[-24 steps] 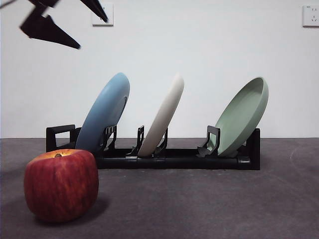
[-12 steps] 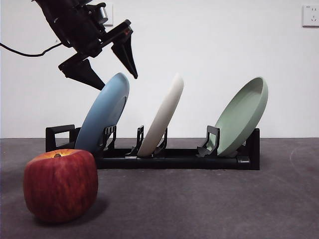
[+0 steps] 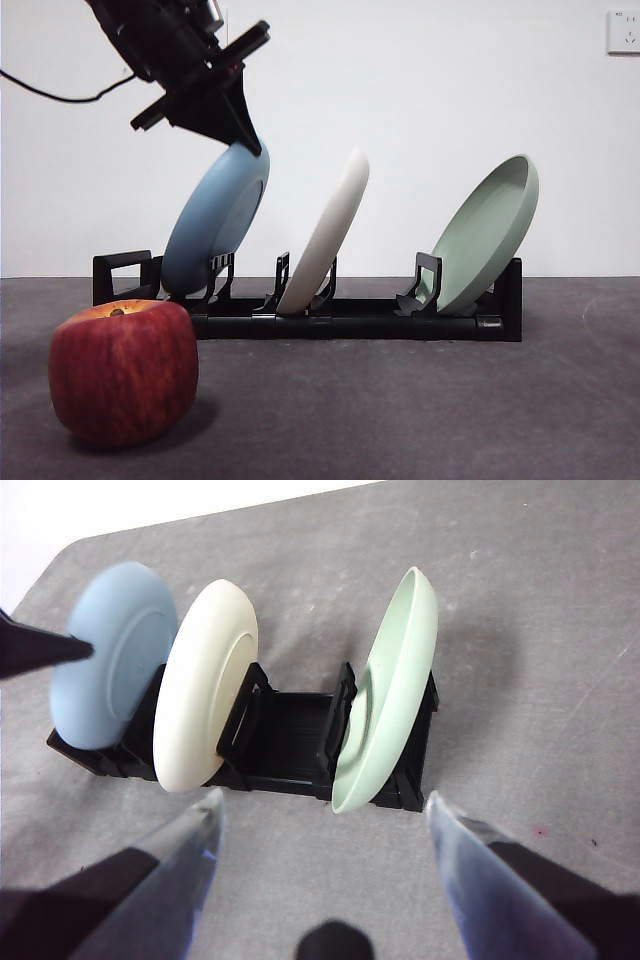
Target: Take the blue plate from the plate rack,put the plate on the table,take the apple from the table,put the apple in the plate
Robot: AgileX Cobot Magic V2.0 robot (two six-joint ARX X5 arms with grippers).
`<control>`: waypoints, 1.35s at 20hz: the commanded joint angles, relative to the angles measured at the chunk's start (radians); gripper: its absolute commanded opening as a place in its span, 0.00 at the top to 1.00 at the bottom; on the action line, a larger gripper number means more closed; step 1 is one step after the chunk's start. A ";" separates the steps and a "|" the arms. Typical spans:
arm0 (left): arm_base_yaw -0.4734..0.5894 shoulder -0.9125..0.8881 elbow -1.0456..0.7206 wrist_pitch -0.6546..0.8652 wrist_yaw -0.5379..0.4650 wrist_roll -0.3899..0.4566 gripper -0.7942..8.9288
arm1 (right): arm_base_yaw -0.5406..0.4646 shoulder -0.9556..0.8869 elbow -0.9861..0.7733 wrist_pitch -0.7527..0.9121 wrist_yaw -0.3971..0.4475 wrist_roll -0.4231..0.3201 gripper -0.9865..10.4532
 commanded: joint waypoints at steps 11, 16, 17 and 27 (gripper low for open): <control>-0.089 -0.324 0.329 -0.484 -0.026 0.277 0.93 | 0.000 0.004 0.001 0.006 0.005 -0.005 0.61; -0.207 -0.494 0.327 -0.724 -0.054 0.359 0.93 | 0.000 0.004 0.001 0.006 0.006 -0.005 0.61; -0.246 -0.511 0.327 -0.765 -0.053 0.361 0.93 | 0.000 0.004 0.001 0.007 0.006 -0.005 0.61; -0.724 -0.525 0.043 -0.577 -0.459 0.167 0.93 | 0.000 0.004 0.001 0.006 0.008 -0.005 0.61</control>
